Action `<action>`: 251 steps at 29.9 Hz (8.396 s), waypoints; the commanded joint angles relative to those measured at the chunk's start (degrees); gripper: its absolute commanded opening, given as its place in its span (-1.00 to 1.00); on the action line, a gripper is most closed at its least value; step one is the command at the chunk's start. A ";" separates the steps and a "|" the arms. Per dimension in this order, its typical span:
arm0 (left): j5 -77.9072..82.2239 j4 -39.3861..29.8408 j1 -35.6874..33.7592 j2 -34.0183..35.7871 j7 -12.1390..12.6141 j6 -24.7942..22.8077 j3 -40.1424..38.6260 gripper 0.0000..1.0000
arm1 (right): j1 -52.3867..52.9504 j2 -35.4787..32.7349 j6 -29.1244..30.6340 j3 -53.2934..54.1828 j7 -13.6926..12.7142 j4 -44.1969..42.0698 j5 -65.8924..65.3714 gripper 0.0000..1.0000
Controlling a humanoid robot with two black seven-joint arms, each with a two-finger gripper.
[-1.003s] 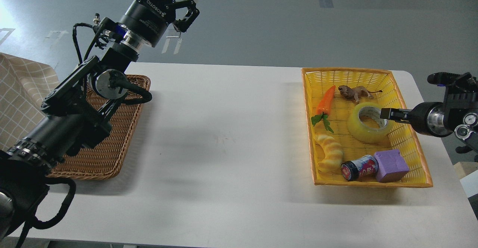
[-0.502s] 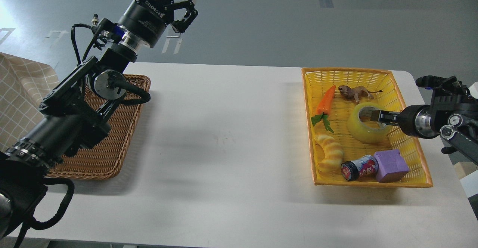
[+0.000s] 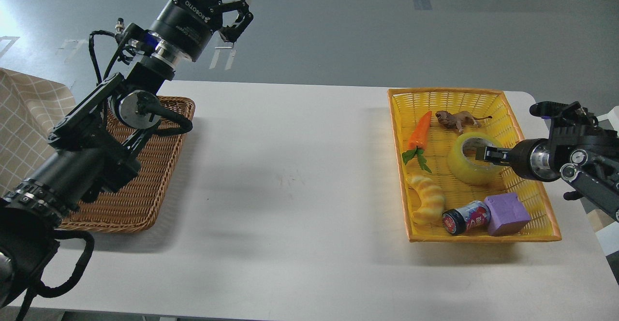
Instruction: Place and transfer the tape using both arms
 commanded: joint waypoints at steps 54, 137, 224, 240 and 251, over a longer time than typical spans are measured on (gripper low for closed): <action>-0.02 0.00 -0.62 0.62 -0.01 0.00 -0.09 0.96 | 18.99 16.07 0.00 -7.54 -0.52 9.40 2.11 -1.00; -0.02 0.00 -0.62 0.53 -0.01 0.00 -0.18 0.96 | 15.48 33.14 0.00 -17.47 -0.34 -7.84 1.58 -1.00; 0.77 0.17 -0.97 2.02 0.52 0.00 0.26 0.96 | -6.58 16.79 0.00 61.81 6.34 6.50 41.09 0.99; 0.77 -0.09 -0.97 3.33 0.52 0.00 0.26 0.96 | -4.04 18.98 0.00 62.16 4.32 1.39 67.84 0.99; 0.68 -0.09 -0.79 4.83 0.61 0.00 0.09 0.96 | -5.70 23.99 0.00 62.16 2.91 1.83 73.65 0.99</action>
